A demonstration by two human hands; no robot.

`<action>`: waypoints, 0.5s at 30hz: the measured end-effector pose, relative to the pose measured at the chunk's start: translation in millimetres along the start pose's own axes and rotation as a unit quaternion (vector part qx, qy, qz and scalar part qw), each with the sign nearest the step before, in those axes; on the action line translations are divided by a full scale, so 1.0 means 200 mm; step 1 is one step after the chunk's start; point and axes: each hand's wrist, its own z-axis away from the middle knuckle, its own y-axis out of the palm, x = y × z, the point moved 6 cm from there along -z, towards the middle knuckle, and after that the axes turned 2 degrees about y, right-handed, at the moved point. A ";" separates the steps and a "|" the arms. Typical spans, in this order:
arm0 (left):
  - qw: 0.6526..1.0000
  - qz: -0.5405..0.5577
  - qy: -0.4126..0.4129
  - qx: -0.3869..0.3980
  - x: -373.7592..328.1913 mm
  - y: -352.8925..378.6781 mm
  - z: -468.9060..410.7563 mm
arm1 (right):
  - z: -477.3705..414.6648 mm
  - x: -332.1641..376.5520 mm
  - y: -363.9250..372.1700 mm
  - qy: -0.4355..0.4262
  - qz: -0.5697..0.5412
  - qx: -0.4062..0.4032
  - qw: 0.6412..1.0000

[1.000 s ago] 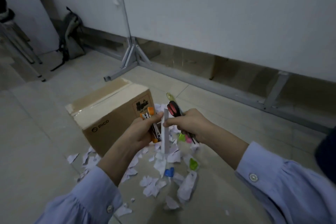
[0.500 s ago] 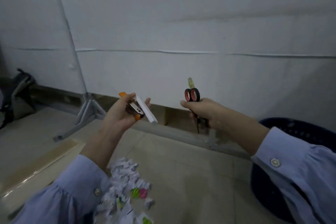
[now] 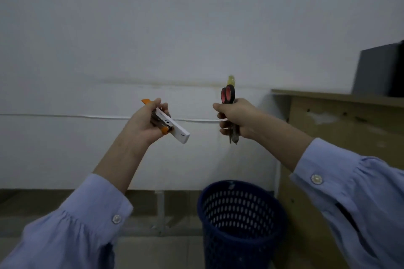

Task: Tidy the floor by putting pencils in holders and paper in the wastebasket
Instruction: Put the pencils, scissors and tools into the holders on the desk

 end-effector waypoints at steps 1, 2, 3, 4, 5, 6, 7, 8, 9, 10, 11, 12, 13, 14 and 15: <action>1.000 0.005 -0.005 0.016 0.03 0.09 -0.02 | 0.00 0.04 -0.08 -0.011 -0.005 -0.017 1.000; 0.999 0.006 -0.005 0.033 0.06 0.19 -0.03 | 0.01 0.09 -0.15 -0.024 -0.008 -0.034 0.999; 0.999 0.003 -0.002 0.050 0.09 0.28 -0.04 | 0.03 0.14 -0.22 -0.035 -0.009 -0.048 0.998; 0.998 -0.002 0.001 0.066 0.12 0.38 -0.05 | 0.04 0.19 -0.29 -0.046 -0.010 -0.060 0.997; 0.997 -0.009 0.004 0.081 0.14 0.47 -0.05 | 0.06 0.24 -0.36 -0.054 -0.008 -0.070 0.996; 0.995 -0.020 0.003 0.093 0.16 0.55 -0.05 | 0.07 0.28 -0.41 -0.059 -0.001 -0.079 0.995; 0.994 -0.035 0.000 0.105 0.18 0.64 -0.05 | 0.10 0.33 -0.46 -0.061 0.010 -0.089 0.994; 0.992 -0.048 -0.003 0.116 0.19 0.72 -0.05 | 0.12 0.37 -0.51 -0.061 0.025 -0.097 0.993; 0.990 -0.059 -0.003 0.127 0.19 0.80 -0.04 | 0.14 0.42 -0.55 -0.058 0.039 -0.101 0.992; 0.988 -0.068 0.000 0.139 0.20 0.89 -0.04 | 0.17 0.47 -0.59 -0.054 0.054 -0.100 0.992; 0.985 -0.074 0.004 0.153 0.20 0.97 -0.03 | 0.20 0.51 -0.63 -0.049 0.065 -0.095 0.992; 0.983 -0.074 0.011 0.169 0.20 1.05 -0.01 | 0.22 0.56 -0.66 -0.044 0.068 -0.091 0.993; 0.980 -0.068 0.016 0.187 0.20 1.14 0.01 | 0.26 0.61 -0.70 -0.042 0.063 -0.092 0.993; 0.977 -0.060 0.021 0.202 0.20 1.23 0.03 | 0.28 0.66 -0.74 -0.044 0.056 -0.097 0.993; 0.974 -0.052 0.024 0.218 0.19 1.30 0.05 | 0.31 0.71 -0.77 -0.048 0.051 -0.105 0.992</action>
